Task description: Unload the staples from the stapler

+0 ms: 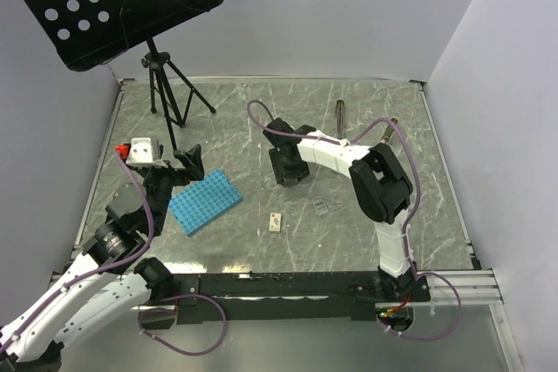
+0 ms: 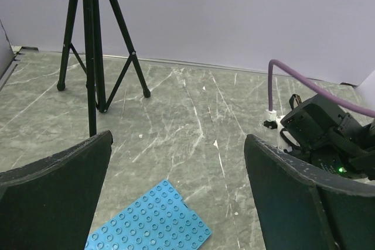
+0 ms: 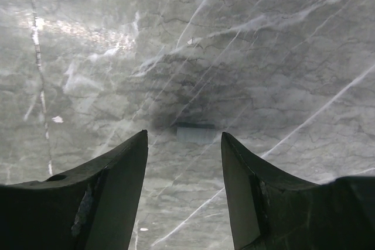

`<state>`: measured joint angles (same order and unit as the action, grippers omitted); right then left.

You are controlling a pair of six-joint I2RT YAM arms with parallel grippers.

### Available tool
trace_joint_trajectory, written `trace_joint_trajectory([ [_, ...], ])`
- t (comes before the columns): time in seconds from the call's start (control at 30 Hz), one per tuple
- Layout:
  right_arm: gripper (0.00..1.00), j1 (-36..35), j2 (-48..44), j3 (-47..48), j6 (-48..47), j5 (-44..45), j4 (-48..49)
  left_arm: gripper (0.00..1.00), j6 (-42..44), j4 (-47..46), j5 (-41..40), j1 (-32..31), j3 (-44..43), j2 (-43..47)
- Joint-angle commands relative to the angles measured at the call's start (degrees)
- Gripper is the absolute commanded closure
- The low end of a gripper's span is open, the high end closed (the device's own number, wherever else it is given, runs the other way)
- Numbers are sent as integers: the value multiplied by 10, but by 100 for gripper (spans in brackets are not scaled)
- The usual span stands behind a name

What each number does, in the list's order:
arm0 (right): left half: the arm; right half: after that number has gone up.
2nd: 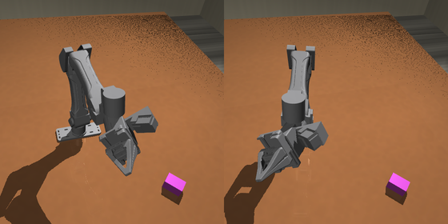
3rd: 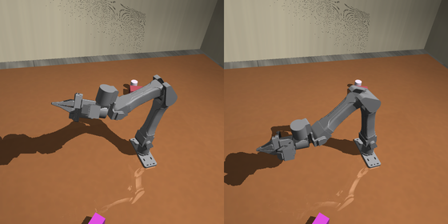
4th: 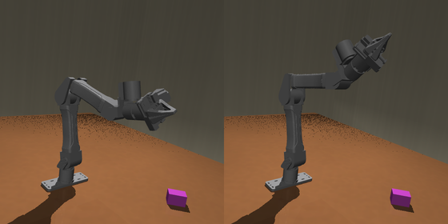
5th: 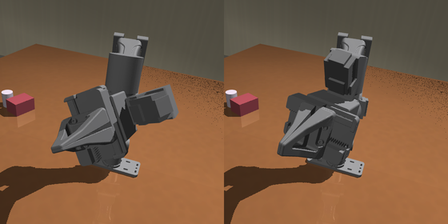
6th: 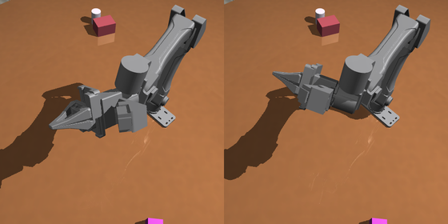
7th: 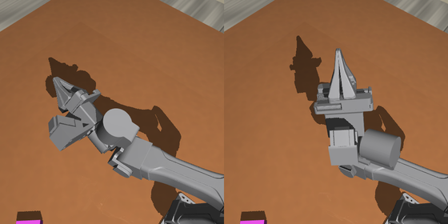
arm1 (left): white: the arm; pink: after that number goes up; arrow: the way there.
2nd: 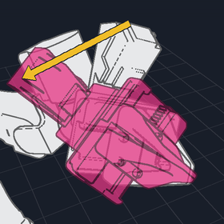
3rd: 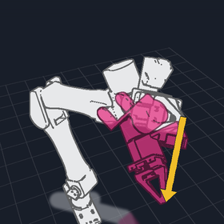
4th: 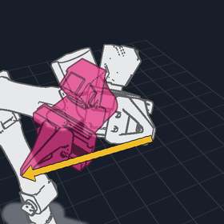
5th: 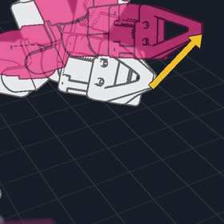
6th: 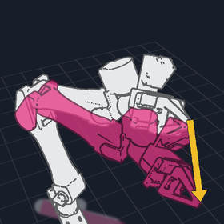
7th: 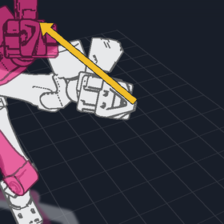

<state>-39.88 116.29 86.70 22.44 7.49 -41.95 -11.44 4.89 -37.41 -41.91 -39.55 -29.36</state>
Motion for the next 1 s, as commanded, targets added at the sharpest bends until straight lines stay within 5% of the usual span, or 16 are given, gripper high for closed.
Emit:
trace_joint_trajectory([
  [0.0,40,2,12,-6,7,3,7,1,7,-22,-6,3,0,-1],
  [0.27,43,4,24,-12,11,0,9,1,7,-22,-7,3,0,-1],
  [0.63,61,3,-3,-36,2,1,16,1,7,-21,-6,3,-1,-2],
  [0.97,64,3,-103,-98,-58,0,19,1,6,-21,-7,3,0,1],
])
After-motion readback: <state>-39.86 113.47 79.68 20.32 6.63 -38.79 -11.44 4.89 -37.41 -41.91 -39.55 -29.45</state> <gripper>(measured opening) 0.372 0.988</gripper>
